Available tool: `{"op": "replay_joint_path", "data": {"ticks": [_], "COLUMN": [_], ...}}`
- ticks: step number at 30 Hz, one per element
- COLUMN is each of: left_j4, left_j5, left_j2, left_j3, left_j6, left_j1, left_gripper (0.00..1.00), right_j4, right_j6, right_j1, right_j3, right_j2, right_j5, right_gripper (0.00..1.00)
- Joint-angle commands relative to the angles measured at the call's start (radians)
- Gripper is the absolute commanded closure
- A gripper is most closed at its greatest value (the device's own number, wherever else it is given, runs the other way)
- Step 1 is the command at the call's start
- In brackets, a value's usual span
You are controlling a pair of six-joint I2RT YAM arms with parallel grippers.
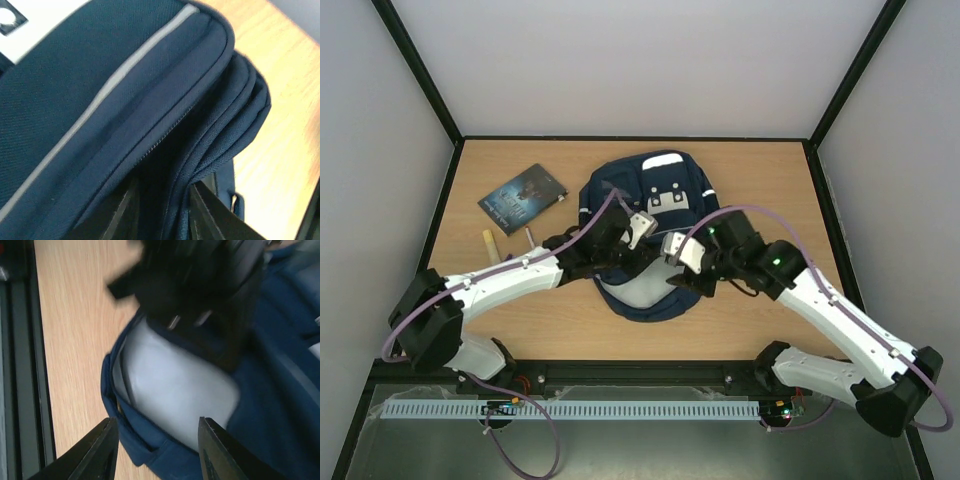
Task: Pack the student bag
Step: Move the student bag to the center of the board.
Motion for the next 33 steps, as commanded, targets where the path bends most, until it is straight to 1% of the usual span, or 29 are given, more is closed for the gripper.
{"op": "replay_joint_path", "data": {"ticks": [1, 3, 5, 7, 8, 11, 14, 16, 18, 19, 21, 23, 25, 27, 29, 33], "left_j4": [0.062, 0.033, -0.058, -0.163, -0.191, -0.226, -0.212, -0.179, -0.149, -0.141, -0.138, -0.145, -0.119, -0.071, -0.045, -0.045], "left_j5": [-0.017, 0.005, 0.025, -0.046, -0.064, 0.009, 0.088, 0.143, 0.140, 0.127, 0.055, 0.006, -0.009, -0.009, 0.002, 0.026], "left_j2": [0.030, 0.017, -0.011, -0.048, -0.072, -0.132, -0.161, -0.177, -0.173, -0.160, -0.114, -0.046, 0.005, 0.058, 0.131, 0.269], "left_j3": [-0.059, -0.047, -0.006, 0.039, 0.048, 0.049, 0.033, 0.013, -0.003, -0.004, 0.002, 0.014, 0.017, 0.022, 0.049, 0.127], "left_j6": [-0.037, -0.023, 0.048, 0.104, 0.121, 0.162, 0.165, 0.156, 0.098, 0.067, -0.029, -0.118, -0.199, -0.248, -0.270, -0.279], "left_j1": [0.015, 0.013, 0.013, 0.025, 0.045, 0.123, 0.182, 0.209, 0.251, 0.286, 0.365, 0.458, 0.547, 0.613, 0.639, 0.645], "left_gripper": [0.62, 0.50, 0.42, 0.38, 0.36, 0.31, 0.29, 0.29, 0.28, 0.28, 0.28, 0.29, 0.29, 0.28, 0.27, 0.26], "right_j4": [-0.135, -0.128, -0.075, -0.007, 0.034, 0.145, 0.252, 0.315, 0.362, 0.370, 0.378, 0.394, 0.394, 0.388, 0.379, 0.380], "right_j6": [0.059, 0.080, 0.140, 0.184, 0.209, 0.256, 0.309, 0.353, 0.385, 0.383, 0.382, 0.388, 0.376, 0.363, 0.358, 0.359], "right_j1": [-0.068, -0.081, -0.100, -0.131, -0.149, -0.239, -0.346, -0.409, -0.426, -0.427, -0.428, -0.427, -0.426, -0.428, -0.428, -0.428], "right_j3": [0.134, 0.164, 0.162, 0.134, 0.114, 0.047, -0.008, -0.039, -0.067, -0.074, -0.084, -0.114, -0.148, -0.166, -0.173, -0.183], "right_j2": [-0.006, 0.006, 0.009, 0.016, 0.022, 0.065, 0.132, 0.164, 0.182, 0.182, 0.166, 0.137, 0.110, 0.092, 0.078, 0.046], "right_j5": [-0.165, -0.162, -0.129, -0.092, -0.071, -0.090, -0.178, -0.243, -0.273, -0.279, -0.265, -0.266, -0.280, -0.272, -0.272, -0.278], "right_gripper": [0.55, 0.55, 0.55, 0.54, 0.54, 0.54, 0.54, 0.56, 0.56, 0.55, 0.55, 0.54, 0.52, 0.51, 0.49, 0.47]}}
